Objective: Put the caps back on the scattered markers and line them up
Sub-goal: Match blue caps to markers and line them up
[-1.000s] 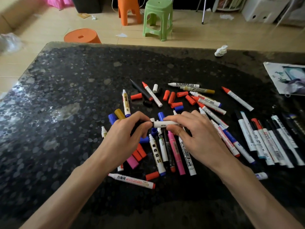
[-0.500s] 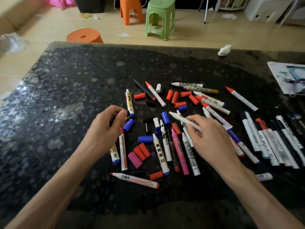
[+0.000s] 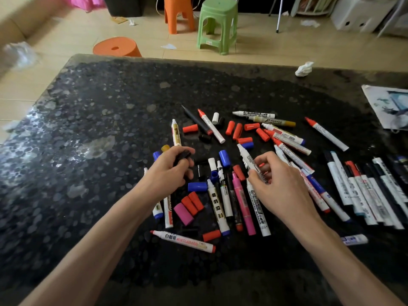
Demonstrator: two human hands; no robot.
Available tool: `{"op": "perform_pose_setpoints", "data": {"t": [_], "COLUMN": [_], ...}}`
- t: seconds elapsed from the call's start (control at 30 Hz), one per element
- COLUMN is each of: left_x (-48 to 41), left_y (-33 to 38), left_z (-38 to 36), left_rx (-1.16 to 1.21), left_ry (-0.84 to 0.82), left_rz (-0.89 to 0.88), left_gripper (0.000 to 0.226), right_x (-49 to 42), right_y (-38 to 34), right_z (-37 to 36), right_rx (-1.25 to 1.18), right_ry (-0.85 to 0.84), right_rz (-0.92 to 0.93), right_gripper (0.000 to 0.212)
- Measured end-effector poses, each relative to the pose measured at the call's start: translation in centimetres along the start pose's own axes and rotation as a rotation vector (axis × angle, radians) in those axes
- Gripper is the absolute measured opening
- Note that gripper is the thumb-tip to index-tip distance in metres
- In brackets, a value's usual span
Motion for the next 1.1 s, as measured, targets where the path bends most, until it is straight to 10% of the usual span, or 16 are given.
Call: {"op": "perform_pose_setpoints", "data": {"t": [0.37,0.53,1.1], "left_x": [-3.3,-4.5,-1.6], "left_y": [0.3,0.5,1.5], "left_z": [-0.5,-1.4,-0.9], "left_rx": [-0.701,-1.024,-0.905], "left_ry": [0.258,0.125,0.054], "left_rz": [-0.152,-0.081,0.076], "left_gripper": [0.028,0.027,0.021], "right_x": [-0.7,-1.0,-1.1], "right_y": [0.6,1.2,1.1], "right_z": [0.7,1.1,0.9], "right_rx": [-0.082,-0.098,-0.092], "right_ry": [-0.016,-0.018,-0.046], "right_rz": [0.046,0.054,0.217], "right_gripper": [0.018,0.02,0.02]}}
Point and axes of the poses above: each hand's wrist, its own x-axis away from the middle knuckle, its own z-axis out of the back of the hand, y = z × x, the point moved 2 cm from there along -x, towards the middle knuckle, and after that the axes turned 13 degrees about -y, right-handed, at the moved point
